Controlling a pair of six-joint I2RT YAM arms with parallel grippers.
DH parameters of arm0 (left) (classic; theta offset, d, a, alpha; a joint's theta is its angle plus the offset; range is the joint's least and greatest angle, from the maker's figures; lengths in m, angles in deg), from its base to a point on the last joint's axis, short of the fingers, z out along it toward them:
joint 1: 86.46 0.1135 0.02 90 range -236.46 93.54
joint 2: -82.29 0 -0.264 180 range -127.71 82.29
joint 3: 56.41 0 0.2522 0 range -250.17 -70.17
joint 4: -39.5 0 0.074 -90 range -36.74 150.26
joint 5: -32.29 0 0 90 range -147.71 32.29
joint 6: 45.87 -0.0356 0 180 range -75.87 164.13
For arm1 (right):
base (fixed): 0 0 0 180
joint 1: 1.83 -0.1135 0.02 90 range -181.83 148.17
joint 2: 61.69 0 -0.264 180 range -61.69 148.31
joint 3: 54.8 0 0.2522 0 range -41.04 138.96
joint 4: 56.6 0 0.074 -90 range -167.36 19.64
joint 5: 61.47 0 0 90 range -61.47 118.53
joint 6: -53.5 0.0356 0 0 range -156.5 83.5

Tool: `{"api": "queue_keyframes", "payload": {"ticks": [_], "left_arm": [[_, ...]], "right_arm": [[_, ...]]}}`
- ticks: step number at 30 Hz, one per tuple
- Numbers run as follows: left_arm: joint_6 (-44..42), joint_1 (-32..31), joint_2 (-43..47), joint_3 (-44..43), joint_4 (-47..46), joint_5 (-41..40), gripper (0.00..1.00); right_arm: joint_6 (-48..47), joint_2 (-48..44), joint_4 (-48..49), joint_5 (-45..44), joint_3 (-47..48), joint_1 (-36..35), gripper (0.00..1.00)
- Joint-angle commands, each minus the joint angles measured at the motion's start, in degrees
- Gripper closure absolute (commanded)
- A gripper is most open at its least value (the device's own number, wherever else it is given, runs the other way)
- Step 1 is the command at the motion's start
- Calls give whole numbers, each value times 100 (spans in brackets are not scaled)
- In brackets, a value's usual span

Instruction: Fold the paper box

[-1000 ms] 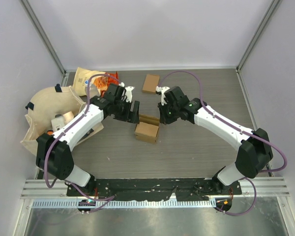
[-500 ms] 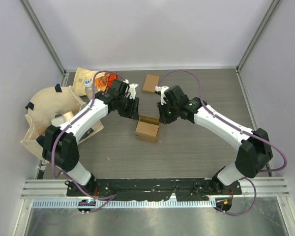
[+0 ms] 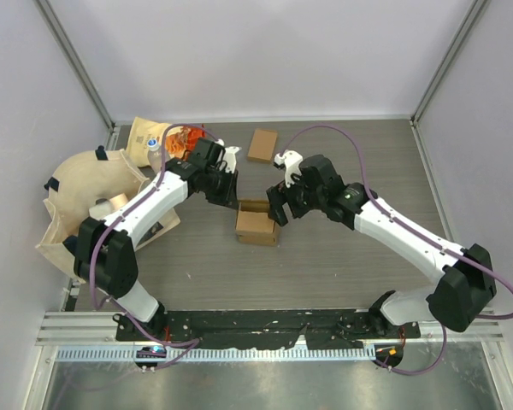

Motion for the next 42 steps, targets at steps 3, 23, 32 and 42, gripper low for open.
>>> {"api": "queue_keyframes", "payload": {"ticks": [3,23,32,42], "left_arm": [[6,-7,56,-366,311,156,93],[331,-182,-59,-542,725,217,97],[243,-261,-67,-612,1015,252,100],[49,-367,-120,-718,1455,761,100]], "right_arm": [[265,97,432,18,389,-32,30],[1707,-405,1931,-640,-1683,-2160,79],[2391,-316,3233,-2361,-2353,-2168,99],[2991,448,4350,-3189,-2380,-2124,99]]}}
